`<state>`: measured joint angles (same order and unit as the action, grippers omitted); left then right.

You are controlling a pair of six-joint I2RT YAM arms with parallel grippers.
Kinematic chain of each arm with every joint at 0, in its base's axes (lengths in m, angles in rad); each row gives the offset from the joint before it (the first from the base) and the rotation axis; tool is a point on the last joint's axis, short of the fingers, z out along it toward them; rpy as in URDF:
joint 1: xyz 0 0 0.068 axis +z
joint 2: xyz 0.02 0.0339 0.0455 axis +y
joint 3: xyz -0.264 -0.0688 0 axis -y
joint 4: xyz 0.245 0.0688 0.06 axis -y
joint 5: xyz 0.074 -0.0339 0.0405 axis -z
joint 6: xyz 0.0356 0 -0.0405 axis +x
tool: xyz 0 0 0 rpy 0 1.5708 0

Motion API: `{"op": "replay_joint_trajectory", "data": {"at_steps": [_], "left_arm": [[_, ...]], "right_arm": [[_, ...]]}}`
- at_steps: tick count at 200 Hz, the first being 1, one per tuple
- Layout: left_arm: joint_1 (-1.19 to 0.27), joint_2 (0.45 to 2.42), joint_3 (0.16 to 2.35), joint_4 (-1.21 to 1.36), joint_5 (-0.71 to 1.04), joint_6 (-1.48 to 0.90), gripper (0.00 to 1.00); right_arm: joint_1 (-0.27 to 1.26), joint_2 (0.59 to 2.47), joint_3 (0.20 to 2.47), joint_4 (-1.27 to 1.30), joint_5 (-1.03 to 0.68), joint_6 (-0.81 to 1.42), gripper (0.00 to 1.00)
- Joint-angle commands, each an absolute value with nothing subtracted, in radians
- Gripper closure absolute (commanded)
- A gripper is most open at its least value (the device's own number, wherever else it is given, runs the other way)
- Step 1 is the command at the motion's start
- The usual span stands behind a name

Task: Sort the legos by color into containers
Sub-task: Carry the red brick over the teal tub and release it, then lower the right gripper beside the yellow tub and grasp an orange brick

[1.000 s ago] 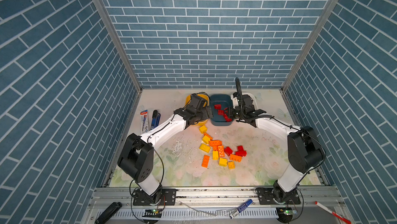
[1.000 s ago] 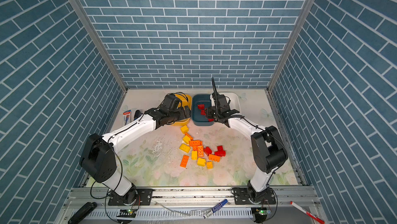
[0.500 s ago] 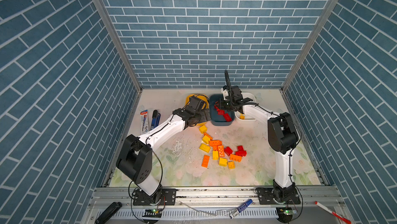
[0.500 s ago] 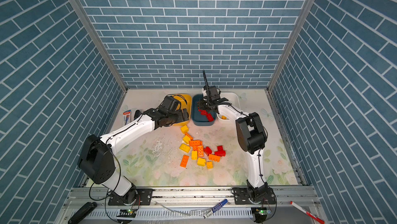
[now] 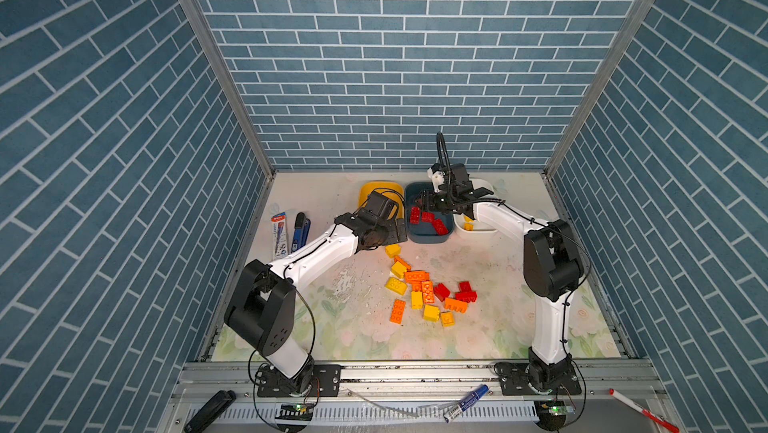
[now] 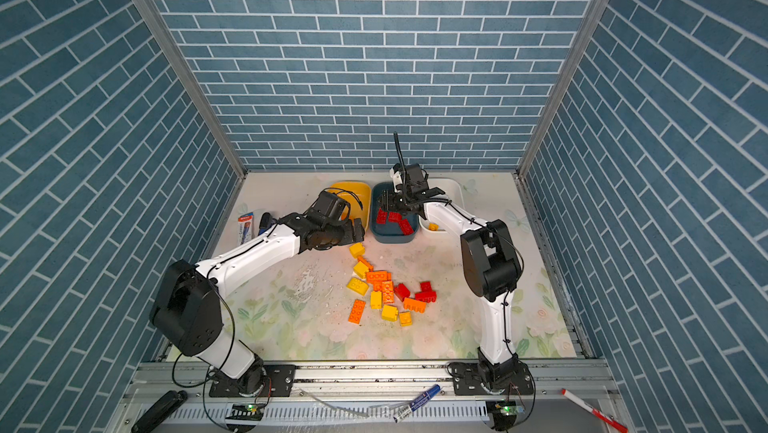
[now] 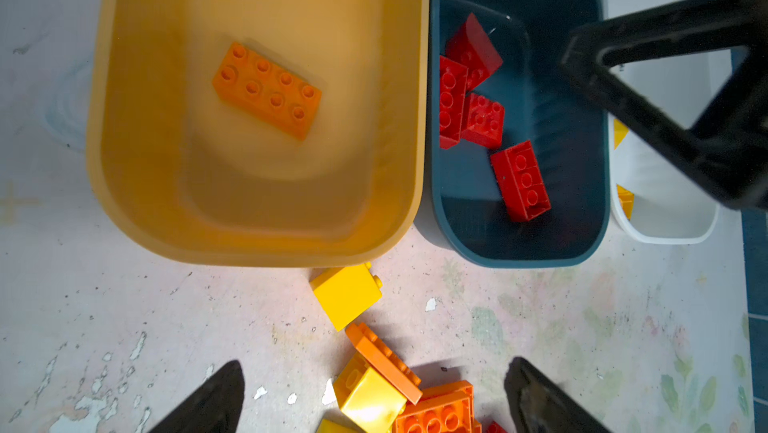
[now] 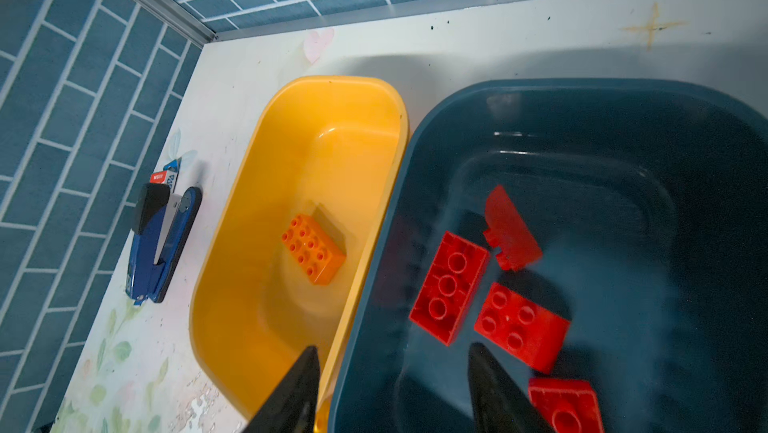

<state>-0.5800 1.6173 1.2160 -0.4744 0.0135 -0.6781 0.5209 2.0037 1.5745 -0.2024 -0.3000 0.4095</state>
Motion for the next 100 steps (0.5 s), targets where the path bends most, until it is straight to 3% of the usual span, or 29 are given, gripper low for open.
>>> {"op": "replay_joint_trajectory", "data": {"at_steps": [1,46,100], "left_arm": [[-0.579,1.606,1.196,-0.529,-0.001,-0.677,0.01],[-0.577,1.590,1.177,-0.572,-0.106,-0.735,0.01],[-0.558,1.558,1.137,-0.563,-0.166,-0.808,0.01]], "right_arm": [[0.529,1.909,1.476,-0.181,-0.345,0.355,0.39],[0.605,1.792,1.291,-0.234,-0.347,0.208,0.40],[0.718,1.816,1.282,-0.356,-0.322,0.078,0.42]]}}
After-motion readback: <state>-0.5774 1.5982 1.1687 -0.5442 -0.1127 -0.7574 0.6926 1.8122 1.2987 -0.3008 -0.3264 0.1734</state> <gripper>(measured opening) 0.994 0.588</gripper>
